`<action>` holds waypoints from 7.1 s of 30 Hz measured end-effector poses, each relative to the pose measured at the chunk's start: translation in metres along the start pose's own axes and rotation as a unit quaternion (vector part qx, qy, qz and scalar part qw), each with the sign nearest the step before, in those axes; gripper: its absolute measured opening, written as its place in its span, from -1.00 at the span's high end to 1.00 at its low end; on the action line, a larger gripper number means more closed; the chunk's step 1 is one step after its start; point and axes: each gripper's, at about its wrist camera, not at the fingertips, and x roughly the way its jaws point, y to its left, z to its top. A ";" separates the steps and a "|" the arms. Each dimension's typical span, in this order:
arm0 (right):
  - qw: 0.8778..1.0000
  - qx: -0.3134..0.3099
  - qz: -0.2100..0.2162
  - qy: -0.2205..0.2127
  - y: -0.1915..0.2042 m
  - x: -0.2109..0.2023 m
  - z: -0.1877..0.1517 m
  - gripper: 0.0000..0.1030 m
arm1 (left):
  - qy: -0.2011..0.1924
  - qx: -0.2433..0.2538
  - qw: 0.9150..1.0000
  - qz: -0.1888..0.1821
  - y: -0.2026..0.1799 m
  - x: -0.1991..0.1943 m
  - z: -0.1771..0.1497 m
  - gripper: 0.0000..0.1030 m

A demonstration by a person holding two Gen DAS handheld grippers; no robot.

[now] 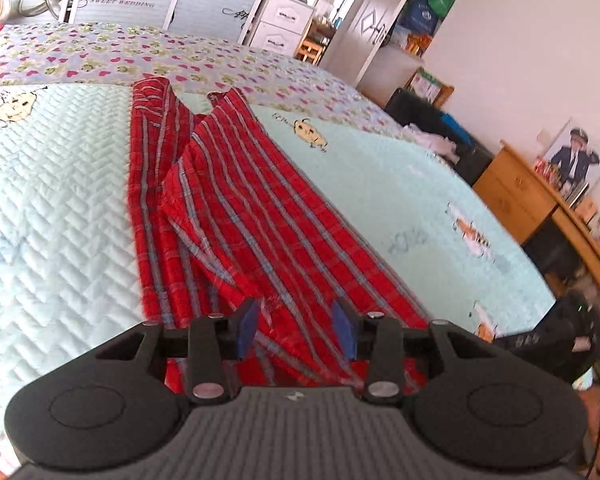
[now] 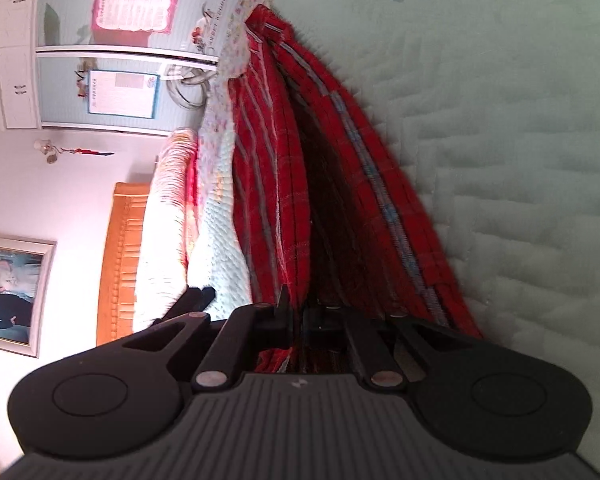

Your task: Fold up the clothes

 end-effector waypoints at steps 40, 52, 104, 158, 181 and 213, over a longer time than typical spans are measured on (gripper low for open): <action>0.997 -0.065 -0.012 0.033 -0.018 0.002 0.001 0.83 | 0.072 0.103 0.992 0.028 -0.054 -0.008 -0.067 -0.10; 0.997 -0.067 0.018 0.017 -0.016 0.013 0.006 0.53 | 0.008 -0.172 0.985 0.010 0.028 0.032 -0.022 -0.11; 0.987 -0.145 0.030 -0.056 0.042 0.041 0.109 -0.06 | -0.013 -0.239 0.971 0.003 0.103 0.087 0.021 0.55; 0.954 -0.294 -0.055 -0.036 0.136 0.200 0.242 0.00 | 0.003 -0.042 0.999 -0.020 -0.009 0.079 -0.052 0.37; 0.914 -0.370 -0.141 -0.089 0.173 0.272 0.254 0.60 | -0.046 -0.064 0.996 -0.037 -0.006 0.078 -0.070 0.36; 0.983 -0.128 0.127 -0.023 0.068 0.247 0.185 0.44 | -0.045 -0.089 0.978 0.184 0.091 0.096 0.061 0.70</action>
